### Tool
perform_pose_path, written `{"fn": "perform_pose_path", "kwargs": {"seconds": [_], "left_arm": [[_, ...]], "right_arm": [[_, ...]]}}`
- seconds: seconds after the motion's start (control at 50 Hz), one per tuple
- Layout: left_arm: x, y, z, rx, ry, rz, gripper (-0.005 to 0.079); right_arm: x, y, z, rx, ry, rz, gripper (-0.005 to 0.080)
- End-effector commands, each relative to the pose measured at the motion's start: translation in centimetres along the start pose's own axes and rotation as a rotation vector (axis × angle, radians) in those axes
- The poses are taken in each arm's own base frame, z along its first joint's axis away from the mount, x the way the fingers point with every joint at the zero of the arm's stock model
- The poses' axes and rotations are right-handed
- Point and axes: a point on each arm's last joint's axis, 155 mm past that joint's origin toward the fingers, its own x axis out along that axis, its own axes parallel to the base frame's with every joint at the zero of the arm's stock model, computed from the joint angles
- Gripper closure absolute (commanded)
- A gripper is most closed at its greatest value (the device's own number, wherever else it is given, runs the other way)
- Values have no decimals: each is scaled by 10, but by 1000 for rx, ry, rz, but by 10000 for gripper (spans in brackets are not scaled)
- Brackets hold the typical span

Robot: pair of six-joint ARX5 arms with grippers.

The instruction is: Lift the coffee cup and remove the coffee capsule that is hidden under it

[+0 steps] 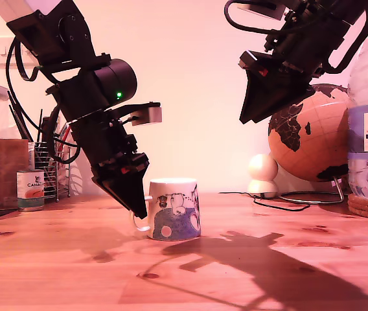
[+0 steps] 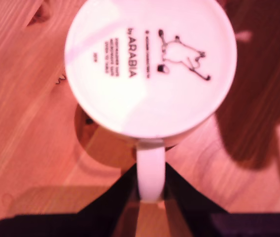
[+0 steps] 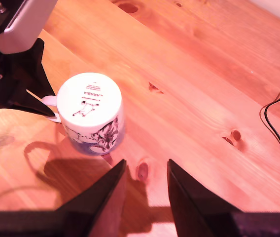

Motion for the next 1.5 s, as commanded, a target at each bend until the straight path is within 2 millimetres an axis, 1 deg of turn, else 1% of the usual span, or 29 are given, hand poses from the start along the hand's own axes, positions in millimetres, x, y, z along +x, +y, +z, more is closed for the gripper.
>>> {"fn": "perform_pose_path", "kwargs": {"seconds": [0.0,0.2,0.3,0.5,0.72,1.04,1.32,1.48], "left_arm": [[0,1,14,21,-20,2,764],[-20,6,38,30,-56,12,764],[-25,6,45,31,-65,7,764],[-25,1,36,23,-30,-16,764],[-25,-3,45,29,-73,-43,764],[-29,-7,72,7,-188,-80,764],[-32,-6,88,-19,-253,-86,764],[-36,-6,104,-39,-317,-87,764]], "right_arm": [[1,2,6,-9,-13,3,517],[1,2,6,-9,-13,3,517],[1,2,6,-9,-13,3,517],[1,2,6,-9,-13,3,517],[1,2,6,-9,-12,3,517],[2,3,3,-7,-1,7,517],[2,3,3,-7,-1,7,517],[4,4,0,-5,12,11,517]]}}
